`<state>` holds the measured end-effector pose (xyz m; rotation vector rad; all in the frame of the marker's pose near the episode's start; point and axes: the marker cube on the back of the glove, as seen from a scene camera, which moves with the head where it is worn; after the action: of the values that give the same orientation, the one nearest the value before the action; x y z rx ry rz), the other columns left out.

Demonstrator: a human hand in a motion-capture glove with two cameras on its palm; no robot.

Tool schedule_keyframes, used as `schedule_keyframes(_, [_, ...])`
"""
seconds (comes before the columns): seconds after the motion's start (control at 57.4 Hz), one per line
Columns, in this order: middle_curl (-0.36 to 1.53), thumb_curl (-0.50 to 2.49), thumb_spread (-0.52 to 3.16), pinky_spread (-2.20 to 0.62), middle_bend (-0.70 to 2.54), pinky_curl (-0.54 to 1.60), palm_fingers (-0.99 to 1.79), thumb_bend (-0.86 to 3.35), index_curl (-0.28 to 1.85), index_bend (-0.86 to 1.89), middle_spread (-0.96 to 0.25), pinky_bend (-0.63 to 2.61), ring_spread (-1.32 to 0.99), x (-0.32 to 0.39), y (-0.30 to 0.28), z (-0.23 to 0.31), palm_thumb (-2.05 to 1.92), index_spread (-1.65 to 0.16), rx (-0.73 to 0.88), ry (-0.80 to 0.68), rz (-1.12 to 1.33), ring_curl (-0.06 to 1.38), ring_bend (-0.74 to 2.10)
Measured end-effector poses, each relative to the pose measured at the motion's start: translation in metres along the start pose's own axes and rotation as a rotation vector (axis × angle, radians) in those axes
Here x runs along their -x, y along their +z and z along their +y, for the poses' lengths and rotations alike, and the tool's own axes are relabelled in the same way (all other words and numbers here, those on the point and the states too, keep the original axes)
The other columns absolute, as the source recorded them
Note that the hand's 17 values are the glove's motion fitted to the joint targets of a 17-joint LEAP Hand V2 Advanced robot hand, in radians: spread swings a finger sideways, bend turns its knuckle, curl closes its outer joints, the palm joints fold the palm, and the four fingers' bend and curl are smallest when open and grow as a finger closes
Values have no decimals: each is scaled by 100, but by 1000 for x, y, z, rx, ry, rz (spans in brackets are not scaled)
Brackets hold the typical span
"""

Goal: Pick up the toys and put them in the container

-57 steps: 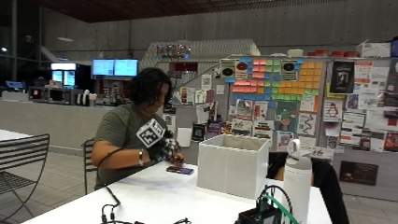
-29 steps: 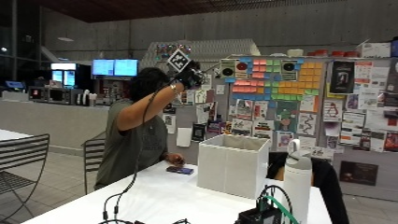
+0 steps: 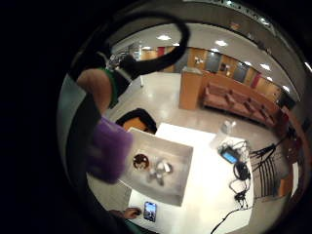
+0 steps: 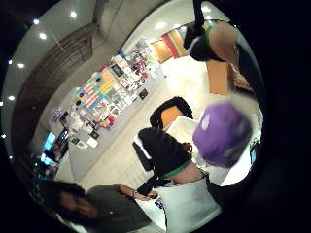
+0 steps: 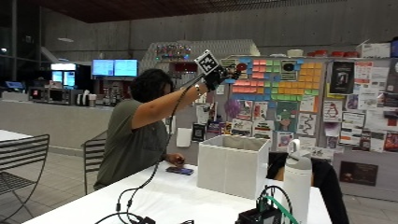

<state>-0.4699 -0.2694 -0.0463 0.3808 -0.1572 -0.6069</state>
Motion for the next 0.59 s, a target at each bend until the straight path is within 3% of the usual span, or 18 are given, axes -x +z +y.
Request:
schedule_keyframes(0.139, [77,62,113,-18,40,43,25,-7,93,44,-28,100,-32,5,-6,15,-7,-48,26,-84,-59,41,83])
schedule_keyframes(0.227, [75,55,113,-14,44,39,37,-7,88,42,-27,92,-32,-6,-6,30,-7,-49,110,22,127,39,84])
schedule_keyframes(0.279, [73,51,114,-13,41,38,36,-7,86,42,-27,90,-32,-16,-12,49,-9,-48,132,-13,205,39,85])
schedule_keyframes(0.349, [70,47,114,-11,32,38,31,-7,85,43,-25,89,-32,18,-37,79,-8,-48,148,-39,-198,40,87])
schedule_keyframes(0.383, [69,45,114,-10,30,38,30,-7,84,41,-24,90,-33,20,-42,97,-9,-48,158,-46,-271,40,87])
schedule_keyframes(0.593, [63,36,113,-7,24,37,25,-7,74,27,-22,89,-32,-100,-17,208,-9,-48,236,153,302,40,88])
